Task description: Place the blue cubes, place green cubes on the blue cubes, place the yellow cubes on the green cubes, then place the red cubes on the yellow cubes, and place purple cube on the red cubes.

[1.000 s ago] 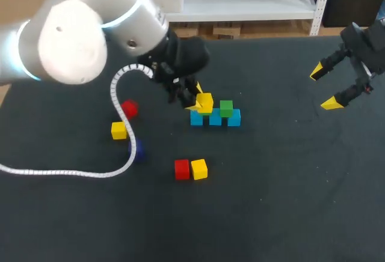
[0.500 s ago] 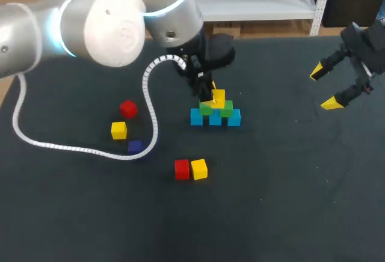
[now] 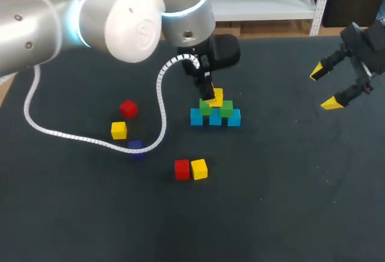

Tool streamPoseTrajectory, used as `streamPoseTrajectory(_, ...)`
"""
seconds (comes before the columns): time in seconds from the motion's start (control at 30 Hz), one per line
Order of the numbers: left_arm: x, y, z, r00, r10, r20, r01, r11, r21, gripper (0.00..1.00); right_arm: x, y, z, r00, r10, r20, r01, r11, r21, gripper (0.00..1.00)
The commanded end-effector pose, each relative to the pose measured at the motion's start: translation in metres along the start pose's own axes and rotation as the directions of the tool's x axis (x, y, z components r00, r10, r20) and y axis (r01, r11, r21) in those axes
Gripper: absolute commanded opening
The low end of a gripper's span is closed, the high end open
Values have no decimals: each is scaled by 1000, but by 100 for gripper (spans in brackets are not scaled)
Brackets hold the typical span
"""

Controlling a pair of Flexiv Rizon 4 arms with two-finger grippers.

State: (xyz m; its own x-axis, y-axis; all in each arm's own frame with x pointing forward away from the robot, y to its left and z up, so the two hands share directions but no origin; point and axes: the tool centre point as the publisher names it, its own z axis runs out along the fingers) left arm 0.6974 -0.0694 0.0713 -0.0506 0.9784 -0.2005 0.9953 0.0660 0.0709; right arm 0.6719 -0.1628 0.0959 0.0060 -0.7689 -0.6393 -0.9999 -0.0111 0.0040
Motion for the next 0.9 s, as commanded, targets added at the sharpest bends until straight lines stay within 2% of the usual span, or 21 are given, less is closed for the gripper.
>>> streamPoseTrajectory(0.03,-3,4,2,1000,2,-8,-2,1000,7,0,0,-1,0,1000,-1,2,1,1000,-1,100)
streamPoseTrajectory(0.9,0,9,8,1000,12,2,-12,999,31,0,0,-1,0,1000,-1,2,1,1000,-1,100)
